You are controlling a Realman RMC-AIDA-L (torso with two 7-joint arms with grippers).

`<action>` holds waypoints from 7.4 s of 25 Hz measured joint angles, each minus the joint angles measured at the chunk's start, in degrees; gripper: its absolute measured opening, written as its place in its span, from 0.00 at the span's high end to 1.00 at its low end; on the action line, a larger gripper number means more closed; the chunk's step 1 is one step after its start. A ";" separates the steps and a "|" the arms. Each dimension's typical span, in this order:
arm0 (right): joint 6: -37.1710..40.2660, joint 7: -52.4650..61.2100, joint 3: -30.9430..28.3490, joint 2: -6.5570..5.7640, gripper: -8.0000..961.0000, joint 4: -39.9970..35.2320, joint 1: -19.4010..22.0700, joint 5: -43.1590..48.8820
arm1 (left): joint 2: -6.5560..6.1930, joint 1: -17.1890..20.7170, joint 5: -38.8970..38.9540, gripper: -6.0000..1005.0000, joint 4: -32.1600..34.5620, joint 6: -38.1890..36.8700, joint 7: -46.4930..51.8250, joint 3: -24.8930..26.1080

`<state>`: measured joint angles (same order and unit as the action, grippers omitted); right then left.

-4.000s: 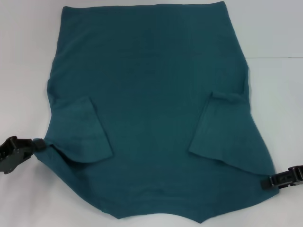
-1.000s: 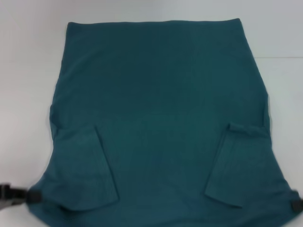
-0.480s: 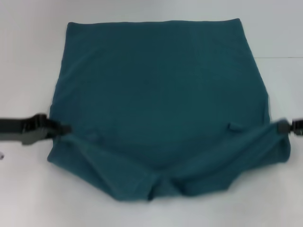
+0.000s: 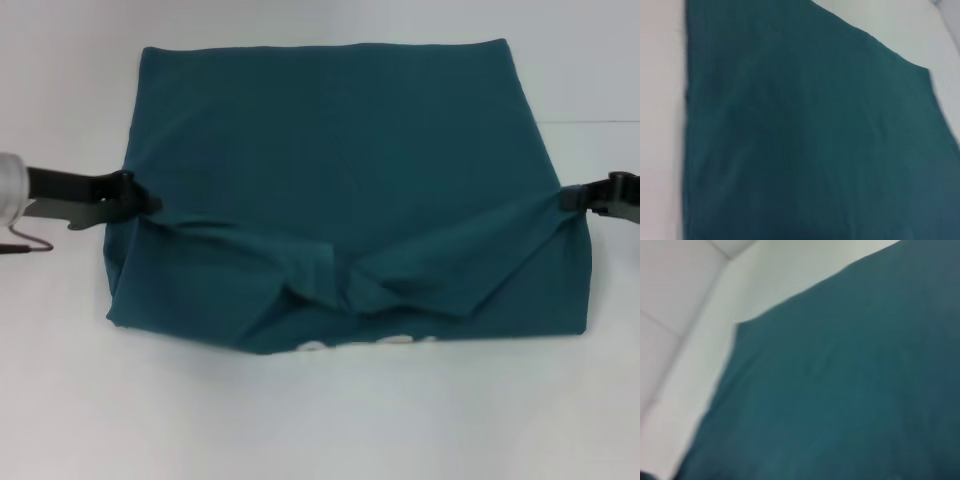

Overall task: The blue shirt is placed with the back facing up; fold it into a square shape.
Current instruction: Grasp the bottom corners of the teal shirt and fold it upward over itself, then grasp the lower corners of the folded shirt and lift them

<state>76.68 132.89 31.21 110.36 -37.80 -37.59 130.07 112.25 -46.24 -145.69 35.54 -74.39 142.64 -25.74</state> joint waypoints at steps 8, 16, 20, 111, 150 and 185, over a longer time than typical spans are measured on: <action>-15.46 4.33 11.01 1.27 0.88 0.07 -2.03 2.21 | 2.24 -1.00 0.02 0.99 -0.26 11.46 0.09 -6.50; -22.09 5.15 11.27 1.13 0.88 -0.31 -5.65 2.84 | 2.23 -3.34 -0.39 0.99 0.06 17.39 0.47 -8.85; -27.78 6.19 11.92 1.67 0.87 0.42 -7.39 5.17 | 3.26 -4.50 -0.62 0.99 -0.68 23.94 0.90 -12.24; 0.80 -10.81 1.45 0.03 0.06 2.58 11.61 -22.40 | 6.25 13.88 22.41 0.26 -0.25 16.54 -27.13 -10.40; 2.51 -10.92 -0.71 0.03 0.06 2.75 12.64 -22.55 | 6.68 13.18 21.02 0.63 -1.23 20.82 -22.91 -13.16; -3.34 3.01 0.74 -5.74 0.06 2.20 0.75 4.46 | 3.59 10.52 21.62 0.99 -0.12 6.88 -17.52 0.88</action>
<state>73.34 135.90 31.95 104.62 -35.59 -36.83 134.53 115.83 -35.72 -124.07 35.42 -67.52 125.12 -24.85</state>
